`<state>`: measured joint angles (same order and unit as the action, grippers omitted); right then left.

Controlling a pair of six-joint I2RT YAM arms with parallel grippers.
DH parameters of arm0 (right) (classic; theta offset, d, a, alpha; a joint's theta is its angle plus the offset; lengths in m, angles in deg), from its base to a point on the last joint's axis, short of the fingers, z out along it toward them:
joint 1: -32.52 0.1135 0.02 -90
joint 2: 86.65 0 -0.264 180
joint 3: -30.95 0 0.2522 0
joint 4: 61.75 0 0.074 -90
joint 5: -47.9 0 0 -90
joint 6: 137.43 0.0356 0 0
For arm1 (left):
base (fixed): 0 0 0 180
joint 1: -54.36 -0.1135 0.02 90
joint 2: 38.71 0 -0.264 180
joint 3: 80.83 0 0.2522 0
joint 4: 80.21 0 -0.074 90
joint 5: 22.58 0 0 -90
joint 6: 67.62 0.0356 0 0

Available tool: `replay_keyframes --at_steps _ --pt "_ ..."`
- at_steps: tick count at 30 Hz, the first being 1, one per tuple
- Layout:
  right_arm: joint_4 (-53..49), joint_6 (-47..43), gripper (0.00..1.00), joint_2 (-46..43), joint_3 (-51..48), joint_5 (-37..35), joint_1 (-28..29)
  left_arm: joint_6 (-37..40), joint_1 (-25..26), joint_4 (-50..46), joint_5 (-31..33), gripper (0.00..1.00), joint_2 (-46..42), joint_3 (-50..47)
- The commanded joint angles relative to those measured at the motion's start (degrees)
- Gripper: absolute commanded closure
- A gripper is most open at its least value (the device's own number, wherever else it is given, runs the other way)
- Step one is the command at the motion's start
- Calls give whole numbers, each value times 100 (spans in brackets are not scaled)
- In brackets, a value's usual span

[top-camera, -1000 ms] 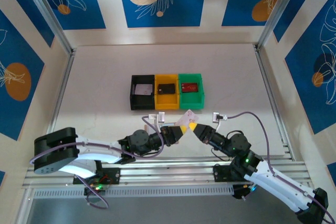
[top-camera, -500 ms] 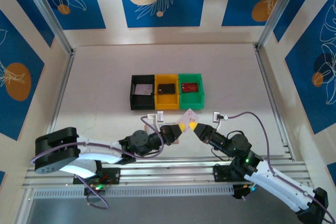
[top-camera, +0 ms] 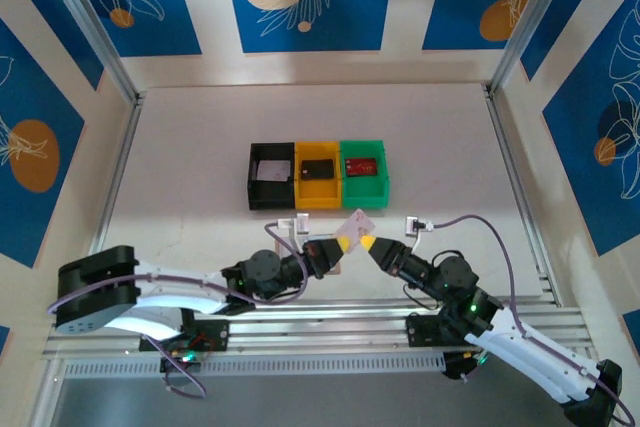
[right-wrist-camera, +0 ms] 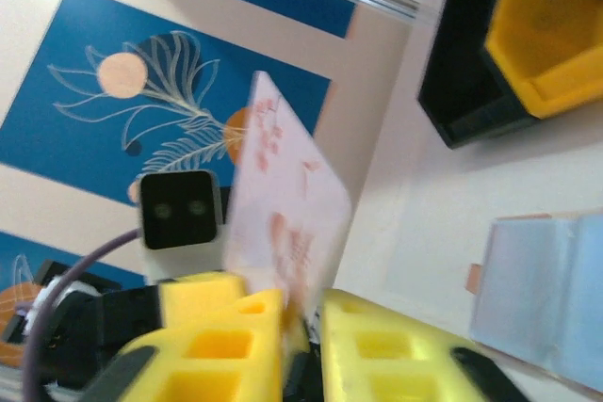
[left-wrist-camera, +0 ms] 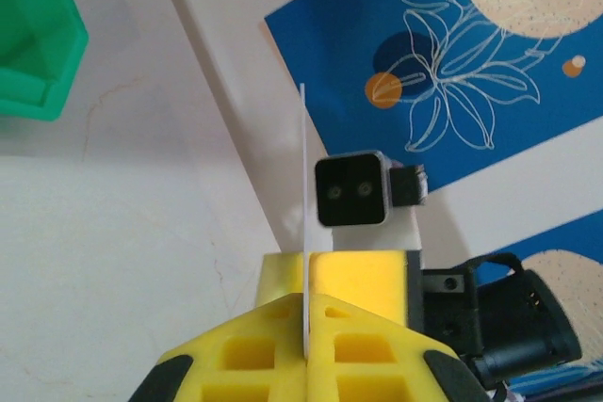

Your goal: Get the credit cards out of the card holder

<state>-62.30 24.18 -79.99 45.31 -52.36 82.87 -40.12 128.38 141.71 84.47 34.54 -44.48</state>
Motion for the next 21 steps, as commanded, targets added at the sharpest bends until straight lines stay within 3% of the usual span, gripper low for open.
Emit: replay_keyframes --at_steps 1,5,9,14,21 --pt "-778 -74 70 -79 177 -339 1 -66 -148 -1014 351 100 -591 92" --pt "-1402 -339 53 -75 567 -472 -24 -206 -591 -1688 -111 100 -1064 82" --pt "-2357 -746 41 8 1055 -659 -92 -180 -1144 -3710 -608 100 -1816 452" --pt "-3005 -1525 31 470 1723 -676 -241 184 -1988 -5779 -1380 100 -2535 871" --pt "-4395 -2693 22 1857 3306 -967 -466 916 -3497 -6981 -3147 100 -2714 1228"
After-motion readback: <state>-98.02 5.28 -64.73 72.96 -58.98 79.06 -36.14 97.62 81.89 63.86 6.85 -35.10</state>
